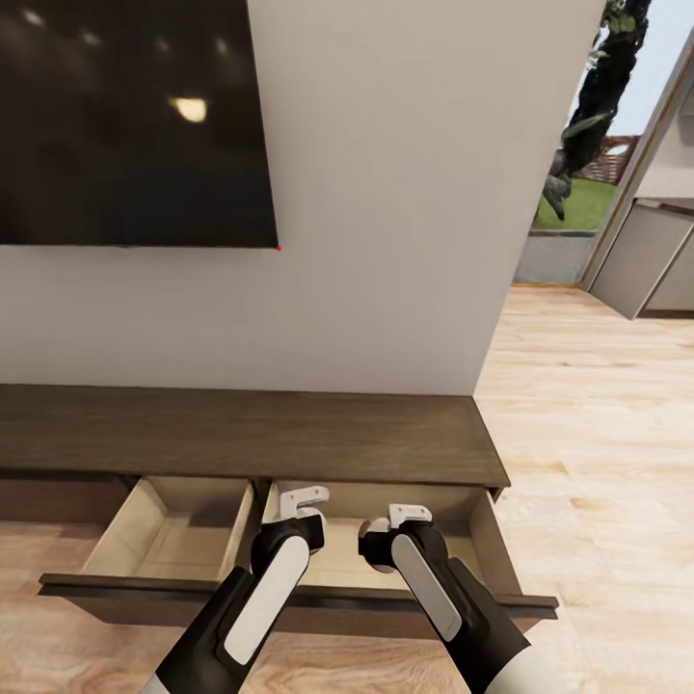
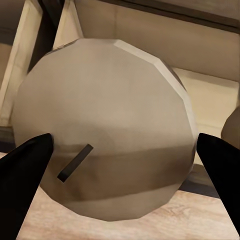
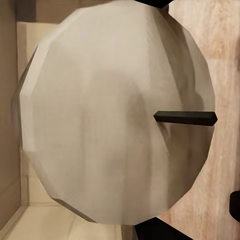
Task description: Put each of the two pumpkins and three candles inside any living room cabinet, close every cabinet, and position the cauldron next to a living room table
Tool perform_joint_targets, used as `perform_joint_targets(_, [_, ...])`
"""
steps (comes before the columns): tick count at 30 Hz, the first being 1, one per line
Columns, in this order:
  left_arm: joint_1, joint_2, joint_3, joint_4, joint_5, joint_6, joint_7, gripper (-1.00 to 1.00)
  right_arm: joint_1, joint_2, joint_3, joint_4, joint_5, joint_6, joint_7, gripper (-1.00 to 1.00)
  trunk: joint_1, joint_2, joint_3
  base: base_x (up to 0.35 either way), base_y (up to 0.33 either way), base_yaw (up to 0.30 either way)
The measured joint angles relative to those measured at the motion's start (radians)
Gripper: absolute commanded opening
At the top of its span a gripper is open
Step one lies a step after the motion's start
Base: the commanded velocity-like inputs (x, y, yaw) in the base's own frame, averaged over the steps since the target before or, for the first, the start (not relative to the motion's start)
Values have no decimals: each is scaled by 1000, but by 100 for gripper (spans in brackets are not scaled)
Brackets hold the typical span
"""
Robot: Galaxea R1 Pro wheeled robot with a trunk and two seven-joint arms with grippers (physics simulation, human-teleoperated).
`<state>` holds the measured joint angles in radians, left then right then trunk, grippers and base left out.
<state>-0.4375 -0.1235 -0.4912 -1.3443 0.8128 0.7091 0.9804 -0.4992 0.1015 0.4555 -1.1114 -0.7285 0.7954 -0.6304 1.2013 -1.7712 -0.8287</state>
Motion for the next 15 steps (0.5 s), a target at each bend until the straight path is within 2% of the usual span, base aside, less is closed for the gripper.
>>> perform_joint_targets(15, [0, 1, -4, 0, 1, 1, -3, -100, 0, 0, 0, 0, 1, -2, 0, -100, 58, -105, -47, 0, 0, 0])
